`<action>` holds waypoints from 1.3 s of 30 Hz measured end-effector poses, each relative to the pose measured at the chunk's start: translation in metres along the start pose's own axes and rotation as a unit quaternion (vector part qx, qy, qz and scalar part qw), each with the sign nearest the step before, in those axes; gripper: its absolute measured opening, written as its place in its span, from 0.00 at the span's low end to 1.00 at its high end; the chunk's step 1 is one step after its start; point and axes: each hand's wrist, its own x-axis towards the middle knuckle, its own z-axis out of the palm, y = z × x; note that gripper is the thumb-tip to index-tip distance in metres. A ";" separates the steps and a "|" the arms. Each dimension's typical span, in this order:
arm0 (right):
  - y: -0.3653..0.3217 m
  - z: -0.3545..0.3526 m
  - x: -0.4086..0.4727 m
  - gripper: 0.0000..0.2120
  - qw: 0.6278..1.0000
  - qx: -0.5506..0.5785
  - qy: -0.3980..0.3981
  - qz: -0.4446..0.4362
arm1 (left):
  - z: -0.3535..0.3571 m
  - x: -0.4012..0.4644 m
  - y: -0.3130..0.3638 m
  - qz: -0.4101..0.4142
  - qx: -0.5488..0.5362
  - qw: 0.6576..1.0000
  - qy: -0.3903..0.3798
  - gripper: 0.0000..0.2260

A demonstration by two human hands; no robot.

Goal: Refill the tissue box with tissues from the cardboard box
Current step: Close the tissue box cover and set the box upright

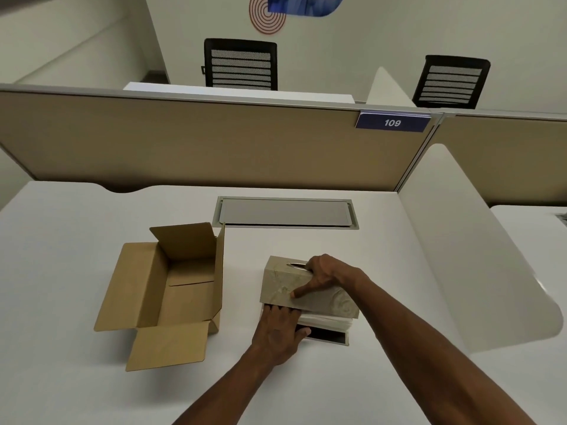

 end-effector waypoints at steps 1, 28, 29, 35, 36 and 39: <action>0.000 0.001 0.000 0.37 1.000 0.002 -0.002 0.002 | 0.001 -0.001 0.000 0.000 -0.001 1.000 -0.012 0.28; -0.013 -0.001 -0.020 0.45 0.999 -0.036 -0.026 -0.016 | 0.000 -0.080 -0.043 0.028 -0.130 0.991 0.018 0.22; -0.014 0.001 -0.021 0.46 0.998 -0.052 -0.024 -0.019 | 0.001 -0.086 -0.032 -0.036 -0.182 0.982 0.028 0.22; -0.015 0.020 -0.033 0.46 0.993 -0.104 0.029 -0.043 | -0.006 -0.082 0.026 -0.238 -0.447 0.860 -0.065 0.24; -0.015 0.025 -0.037 0.46 0.993 -0.100 0.041 -0.044 | -0.005 -0.080 0.031 -0.246 -0.462 0.849 -0.076 0.24; -0.015 0.041 -0.048 0.45 0.993 -0.096 0.070 -0.025 | -0.001 -0.078 0.039 -0.259 -0.471 0.836 -0.107 0.25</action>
